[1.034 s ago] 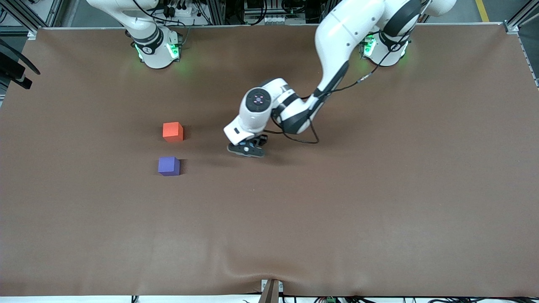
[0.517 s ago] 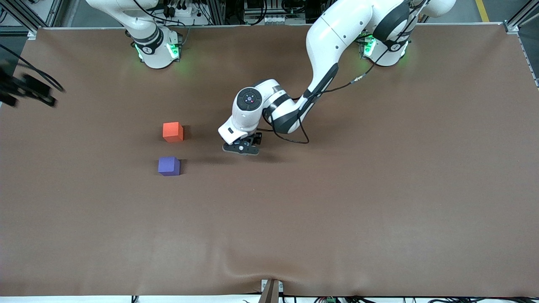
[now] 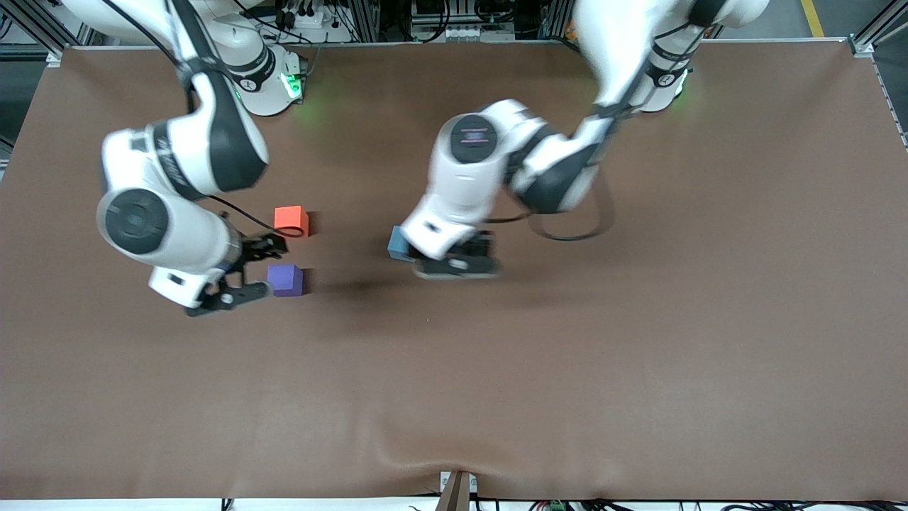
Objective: Place blue block between orange and purple blocks
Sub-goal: 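Set the blue block down with the left gripper while the right gripper approaches, then grasp the blue block with the right gripper while the left gripper withdraws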
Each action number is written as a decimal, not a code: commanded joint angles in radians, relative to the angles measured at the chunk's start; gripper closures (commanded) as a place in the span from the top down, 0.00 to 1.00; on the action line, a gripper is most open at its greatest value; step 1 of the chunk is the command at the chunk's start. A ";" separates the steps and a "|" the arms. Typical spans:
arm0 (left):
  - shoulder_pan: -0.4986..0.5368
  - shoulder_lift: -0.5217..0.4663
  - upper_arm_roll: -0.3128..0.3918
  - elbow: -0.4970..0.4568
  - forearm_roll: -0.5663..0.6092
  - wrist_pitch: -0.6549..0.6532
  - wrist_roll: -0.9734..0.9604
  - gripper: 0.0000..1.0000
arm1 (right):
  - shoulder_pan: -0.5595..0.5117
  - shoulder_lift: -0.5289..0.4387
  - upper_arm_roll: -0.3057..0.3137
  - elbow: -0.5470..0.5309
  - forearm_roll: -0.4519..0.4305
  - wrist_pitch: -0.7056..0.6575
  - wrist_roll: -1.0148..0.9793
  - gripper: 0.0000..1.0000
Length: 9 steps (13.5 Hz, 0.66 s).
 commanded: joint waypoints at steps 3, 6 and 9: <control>0.255 -0.206 -0.011 -0.065 0.001 -0.237 0.237 1.00 | 0.097 0.058 -0.005 0.003 0.166 -0.008 0.086 1.00; 0.401 -0.306 -0.016 -0.088 -0.001 -0.331 0.481 1.00 | 0.208 0.056 -0.005 -0.133 0.216 0.152 0.303 1.00; 0.504 -0.383 -0.019 -0.142 -0.001 -0.365 0.615 1.00 | 0.326 0.062 -0.007 -0.229 0.218 0.332 0.520 1.00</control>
